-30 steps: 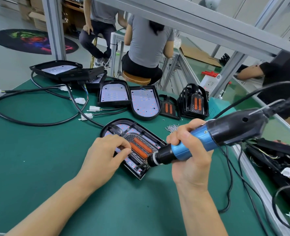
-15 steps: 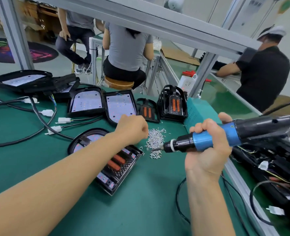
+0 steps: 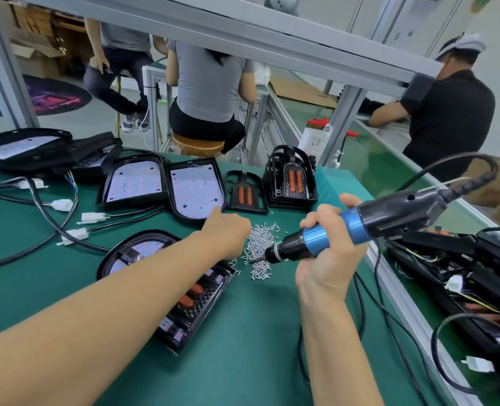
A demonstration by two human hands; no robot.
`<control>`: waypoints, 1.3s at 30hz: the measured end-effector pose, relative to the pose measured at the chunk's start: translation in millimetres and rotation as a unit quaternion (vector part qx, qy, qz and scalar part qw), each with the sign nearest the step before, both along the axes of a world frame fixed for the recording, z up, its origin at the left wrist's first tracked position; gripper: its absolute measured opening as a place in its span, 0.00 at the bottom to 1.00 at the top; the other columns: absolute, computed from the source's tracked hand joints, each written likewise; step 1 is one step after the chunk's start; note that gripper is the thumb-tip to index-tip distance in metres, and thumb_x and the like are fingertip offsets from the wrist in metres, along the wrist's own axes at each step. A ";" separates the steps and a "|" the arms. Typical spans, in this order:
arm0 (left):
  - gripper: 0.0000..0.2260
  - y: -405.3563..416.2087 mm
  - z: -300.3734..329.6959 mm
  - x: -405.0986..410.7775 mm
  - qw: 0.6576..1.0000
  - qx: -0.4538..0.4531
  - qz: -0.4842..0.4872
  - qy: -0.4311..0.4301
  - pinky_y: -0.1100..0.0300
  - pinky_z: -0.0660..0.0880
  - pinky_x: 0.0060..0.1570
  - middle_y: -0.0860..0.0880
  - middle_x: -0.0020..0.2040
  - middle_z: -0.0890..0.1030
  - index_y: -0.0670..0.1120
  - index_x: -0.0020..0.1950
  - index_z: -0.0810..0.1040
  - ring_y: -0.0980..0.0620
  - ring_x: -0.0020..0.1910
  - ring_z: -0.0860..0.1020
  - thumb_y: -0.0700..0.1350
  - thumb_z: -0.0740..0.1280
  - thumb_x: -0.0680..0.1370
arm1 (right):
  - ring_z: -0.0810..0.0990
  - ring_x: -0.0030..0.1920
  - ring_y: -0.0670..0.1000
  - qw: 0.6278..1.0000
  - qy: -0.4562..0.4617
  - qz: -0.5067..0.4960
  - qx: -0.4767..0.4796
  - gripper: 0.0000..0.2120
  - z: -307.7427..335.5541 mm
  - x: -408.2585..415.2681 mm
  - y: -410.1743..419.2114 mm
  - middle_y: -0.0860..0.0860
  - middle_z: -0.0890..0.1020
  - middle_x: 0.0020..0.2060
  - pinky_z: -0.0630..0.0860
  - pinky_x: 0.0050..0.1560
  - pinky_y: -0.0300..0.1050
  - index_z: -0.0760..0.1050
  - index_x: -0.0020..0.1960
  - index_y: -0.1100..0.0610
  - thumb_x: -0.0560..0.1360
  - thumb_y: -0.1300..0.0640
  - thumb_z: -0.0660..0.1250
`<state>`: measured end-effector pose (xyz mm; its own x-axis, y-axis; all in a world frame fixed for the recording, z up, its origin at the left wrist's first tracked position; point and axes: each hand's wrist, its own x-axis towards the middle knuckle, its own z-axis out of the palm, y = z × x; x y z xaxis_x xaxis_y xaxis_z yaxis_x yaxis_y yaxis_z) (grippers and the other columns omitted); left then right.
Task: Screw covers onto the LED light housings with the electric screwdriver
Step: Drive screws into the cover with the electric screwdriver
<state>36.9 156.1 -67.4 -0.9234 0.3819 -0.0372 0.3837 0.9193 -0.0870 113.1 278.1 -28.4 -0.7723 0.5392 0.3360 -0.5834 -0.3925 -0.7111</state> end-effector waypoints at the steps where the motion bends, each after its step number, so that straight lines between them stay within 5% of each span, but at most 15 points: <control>1: 0.14 1.0 -0.2 0.5 1.000 -0.008 -0.007 0.001 0.53 0.62 0.53 0.50 0.28 0.66 0.46 0.31 0.60 0.49 0.29 0.63 0.33 0.59 0.73 | 0.73 0.29 0.52 1.000 0.000 -0.004 0.008 0.16 0.0 -2.4 -2.7 0.49 0.75 0.28 0.73 0.37 0.41 0.72 0.49 0.55 0.63 0.66 0.69; 8: 0.11 -8.8 4.6 3.2 0.999 0.017 -0.014 -0.023 0.52 0.59 0.51 0.50 0.32 0.73 0.48 0.33 0.67 0.48 0.33 0.68 0.36 0.60 0.73 | 0.73 0.28 0.49 0.998 -0.022 -0.005 0.062 0.14 -10.1 -13.0 -20.3 0.49 0.74 0.26 0.74 0.36 0.38 0.72 0.48 0.56 0.65 0.68 0.67; 14: 0.07 -47.7 21.6 21.9 0.967 0.254 0.014 -0.026 0.58 0.56 0.51 0.56 0.37 0.79 0.50 0.40 0.79 0.51 0.44 0.77 0.43 0.64 0.77 | 0.73 0.28 0.50 1.000 -0.007 0.013 -0.025 0.15 5.2 -8.4 -14.9 0.50 0.74 0.27 0.73 0.36 0.42 0.72 0.49 0.55 0.65 0.67 0.67; 17: 0.06 -71.0 20.1 53.1 0.903 0.426 0.040 -0.040 0.60 0.64 0.53 0.57 0.38 0.81 0.51 0.39 0.79 0.58 0.44 0.78 0.45 0.67 0.76 | 0.72 0.27 0.48 0.995 0.016 0.053 -0.078 0.14 20.1 -2.5 -16.1 0.48 0.73 0.27 0.73 0.36 0.42 0.71 0.48 0.53 0.66 0.66 0.65; 21: 0.07 -91.1 15.9 93.5 0.745 0.650 0.084 -0.121 0.65 0.75 0.31 0.51 0.38 0.79 0.49 0.39 0.82 0.55 0.32 0.80 0.41 0.69 0.76 | 0.71 0.27 0.46 0.985 0.033 0.117 -0.124 0.13 35.9 9.2 -27.3 0.47 0.72 0.28 0.72 0.35 0.39 0.70 0.48 0.53 0.66 0.65 0.63; 26: 0.06 -111.1 10.1 119.0 0.686 0.713 0.085 -0.119 0.69 0.73 0.33 0.50 0.35 0.80 0.49 0.39 0.82 0.56 0.30 0.78 0.40 0.71 0.75 | 0.71 0.27 0.45 0.971 0.035 0.184 -0.149 0.10 44.9 22.6 -45.8 0.46 0.72 0.29 0.72 0.34 0.38 0.71 0.46 0.52 0.66 0.62 0.62; 34: 0.02 -132.6 6.8 138.5 0.703 0.703 0.087 -0.060 0.69 0.71 0.44 0.54 0.37 0.81 0.53 0.39 0.82 0.57 0.38 0.75 0.49 0.70 0.70 | 0.71 0.28 0.45 0.965 0.027 0.223 -0.135 0.10 45.1 32.1 -76.9 0.46 0.72 0.29 0.73 0.35 0.38 0.71 0.46 0.52 0.67 0.62 0.62; 39: 0.07 -142.5 5.5 143.2 0.720 0.688 0.087 -0.032 0.73 0.67 0.39 0.53 0.37 0.81 0.53 0.39 0.82 0.60 0.34 0.73 0.42 0.72 0.74 | 0.71 0.28 0.45 0.963 0.021 0.237 -0.125 0.11 44.0 34.6 -88.4 0.46 0.72 0.29 0.72 0.35 0.38 0.71 0.47 0.52 0.67 0.63 0.62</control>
